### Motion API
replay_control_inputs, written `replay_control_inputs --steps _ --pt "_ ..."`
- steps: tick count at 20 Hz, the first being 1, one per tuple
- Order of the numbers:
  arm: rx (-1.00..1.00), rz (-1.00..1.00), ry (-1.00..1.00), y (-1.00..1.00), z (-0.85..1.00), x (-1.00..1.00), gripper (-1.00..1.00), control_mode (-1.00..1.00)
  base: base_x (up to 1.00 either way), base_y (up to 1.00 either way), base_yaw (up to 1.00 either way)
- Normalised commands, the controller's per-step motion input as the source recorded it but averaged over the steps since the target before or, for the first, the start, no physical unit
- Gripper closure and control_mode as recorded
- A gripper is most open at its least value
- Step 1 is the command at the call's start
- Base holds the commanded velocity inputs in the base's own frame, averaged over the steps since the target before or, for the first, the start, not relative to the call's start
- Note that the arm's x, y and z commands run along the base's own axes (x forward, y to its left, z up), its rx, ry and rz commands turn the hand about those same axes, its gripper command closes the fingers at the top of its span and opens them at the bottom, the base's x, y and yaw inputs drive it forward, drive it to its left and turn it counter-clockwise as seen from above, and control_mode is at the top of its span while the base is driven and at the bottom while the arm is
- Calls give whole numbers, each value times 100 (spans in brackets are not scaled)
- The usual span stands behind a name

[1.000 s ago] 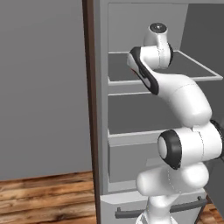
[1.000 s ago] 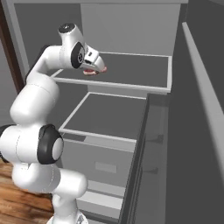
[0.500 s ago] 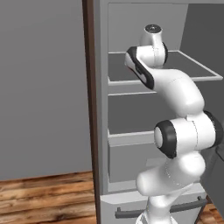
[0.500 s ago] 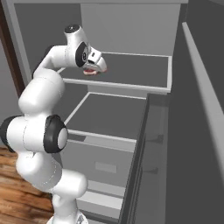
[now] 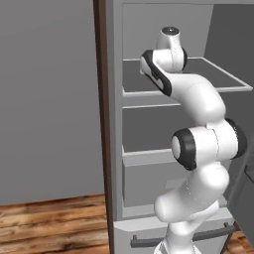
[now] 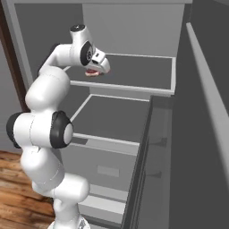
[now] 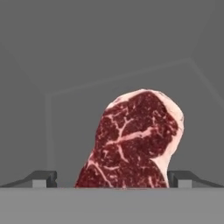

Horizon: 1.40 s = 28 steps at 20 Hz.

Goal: Gather the lemon and cucumber from the fridge and place them on a tray on the dining counter. Then gather the fish and steak from the fridge and place them on the other tray.

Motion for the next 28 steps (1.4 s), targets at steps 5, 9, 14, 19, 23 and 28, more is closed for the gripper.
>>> replay_control_inputs --steps 5,9,14,19,23,28 --pt "1 0 5 4 -16 19 -100 -100 0 0 0" --pt "0 0 5 6 -19 20 -100 -100 0 0 0" --pt "0 0 2 8 -26 13 -100 -100 0 0 0" --pt "0 1 0 1 -47 0 -100 -100 0 0 0" --pt "1 3 0 0 -73 -9 -100 -100 0 0 0" --pt "0 3 -5 0 -80 -13 100 -100 0 0 0"
